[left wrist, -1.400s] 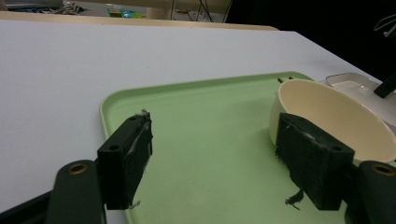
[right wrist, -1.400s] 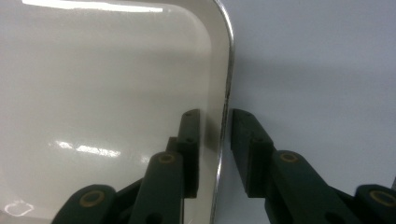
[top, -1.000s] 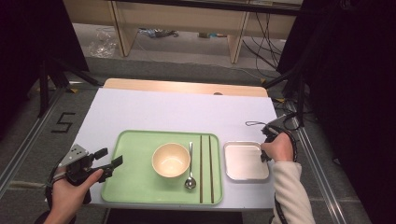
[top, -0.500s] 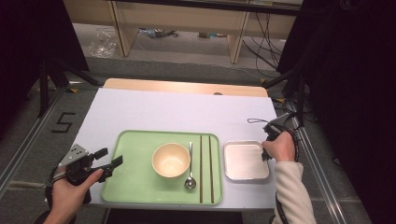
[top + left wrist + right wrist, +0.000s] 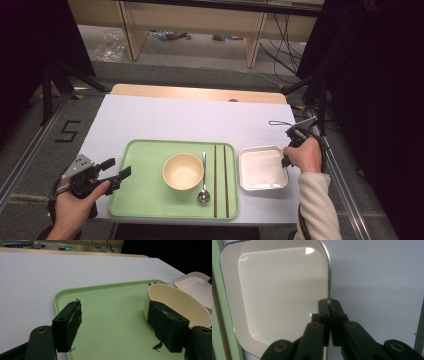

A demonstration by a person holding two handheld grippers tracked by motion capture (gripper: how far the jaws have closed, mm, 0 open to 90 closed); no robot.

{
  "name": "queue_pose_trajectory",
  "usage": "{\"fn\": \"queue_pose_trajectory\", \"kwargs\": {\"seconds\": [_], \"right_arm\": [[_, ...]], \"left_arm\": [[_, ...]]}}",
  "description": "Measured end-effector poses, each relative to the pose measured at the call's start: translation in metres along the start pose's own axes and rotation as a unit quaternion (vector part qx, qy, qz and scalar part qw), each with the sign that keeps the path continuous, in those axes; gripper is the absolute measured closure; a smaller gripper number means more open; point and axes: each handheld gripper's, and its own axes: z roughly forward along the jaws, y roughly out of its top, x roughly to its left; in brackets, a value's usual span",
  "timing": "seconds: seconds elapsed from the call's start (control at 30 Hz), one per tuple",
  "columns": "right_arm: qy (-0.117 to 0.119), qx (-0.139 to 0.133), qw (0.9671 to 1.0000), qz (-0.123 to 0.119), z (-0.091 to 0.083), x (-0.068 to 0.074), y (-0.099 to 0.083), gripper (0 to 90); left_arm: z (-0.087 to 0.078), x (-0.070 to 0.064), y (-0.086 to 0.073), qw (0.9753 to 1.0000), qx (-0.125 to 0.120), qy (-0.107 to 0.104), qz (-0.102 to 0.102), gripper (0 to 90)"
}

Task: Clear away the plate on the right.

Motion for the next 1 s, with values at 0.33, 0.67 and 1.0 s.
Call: {"fn": "queue_pose_trajectory", "kwargs": {"seconds": [0.33, 0.67, 1.0], "right_arm": [[0.056, -0.018, 0.9983, -0.002, -0.021, 0.008, -0.003, 89.8], [0.107, -0.069, 0.9917, -0.018, -0.042, 0.014, -0.009, 89.8], [0.157, -0.092, 0.9821, -0.048, -0.051, 0.036, -0.013, 89.9]], "left_arm": [[-0.004, 0.004, 0.011, 1.0000, -0.004, 0.005, 0.005, 27.3], [0.007, -0.003, 0.021, 0.9996, 0.023, -0.011, 0.007, 25.2], [0.031, -0.026, 0.042, 0.9979, 0.033, -0.053, 0.018, 25.9]]}}
